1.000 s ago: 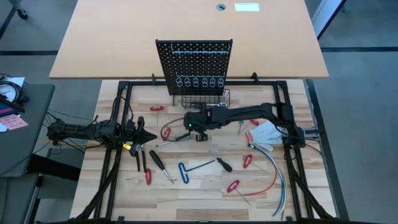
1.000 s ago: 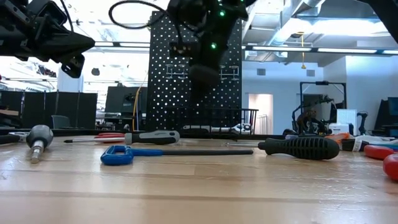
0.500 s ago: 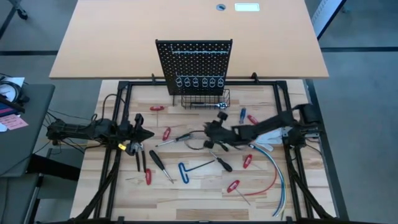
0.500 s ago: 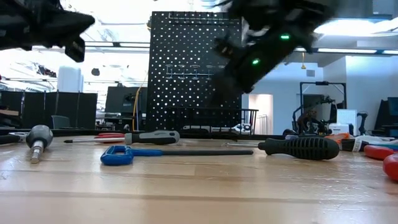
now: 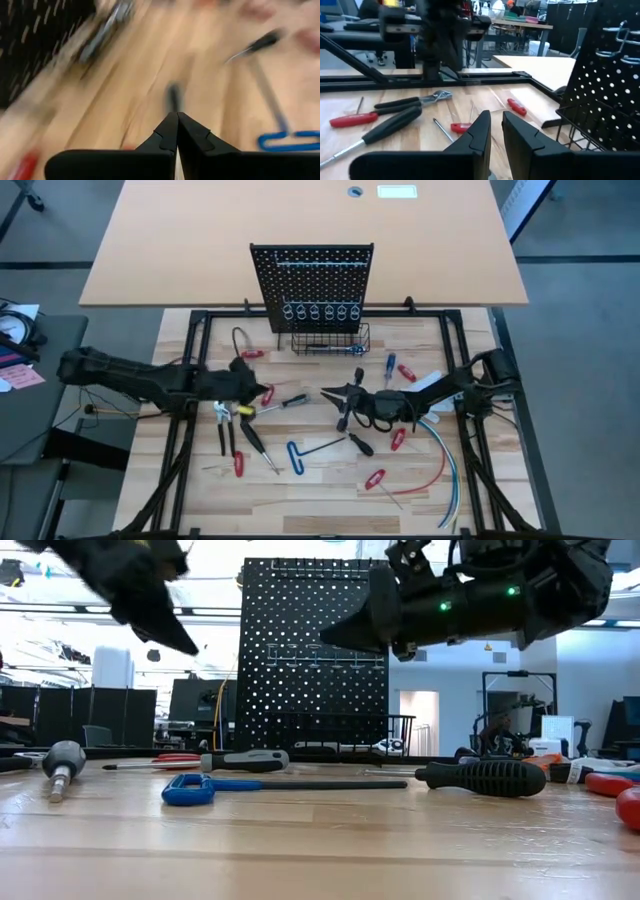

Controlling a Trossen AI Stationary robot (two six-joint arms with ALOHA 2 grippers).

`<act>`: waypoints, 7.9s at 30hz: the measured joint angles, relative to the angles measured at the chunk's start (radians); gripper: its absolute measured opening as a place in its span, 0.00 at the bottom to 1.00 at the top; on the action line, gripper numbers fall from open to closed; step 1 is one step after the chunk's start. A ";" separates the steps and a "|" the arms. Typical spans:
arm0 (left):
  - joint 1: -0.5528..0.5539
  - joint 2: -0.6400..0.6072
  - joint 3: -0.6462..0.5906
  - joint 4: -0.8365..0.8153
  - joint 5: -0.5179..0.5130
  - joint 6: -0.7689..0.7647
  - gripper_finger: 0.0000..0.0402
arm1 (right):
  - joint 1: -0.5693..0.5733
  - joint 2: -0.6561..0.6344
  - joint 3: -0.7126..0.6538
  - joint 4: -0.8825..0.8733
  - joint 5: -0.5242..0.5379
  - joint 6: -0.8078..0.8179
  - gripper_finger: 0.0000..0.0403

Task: Hang tools onto peg board
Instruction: Put the slip-joint pliers into the wire basket on the pegboard

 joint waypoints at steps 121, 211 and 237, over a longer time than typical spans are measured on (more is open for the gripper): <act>-0.205 0.439 -0.205 -0.020 -0.224 -0.940 0.48 | 0.059 0.001 0.047 -0.350 -0.124 -0.206 0.16; -0.216 0.543 -0.136 0.071 -0.162 -0.536 0.60 | 0.063 -0.193 -0.026 -0.519 0.098 -0.127 0.16; -0.216 0.477 0.250 -0.237 -0.223 -0.253 0.01 | 0.063 -0.193 -0.026 -0.524 0.098 -0.134 0.16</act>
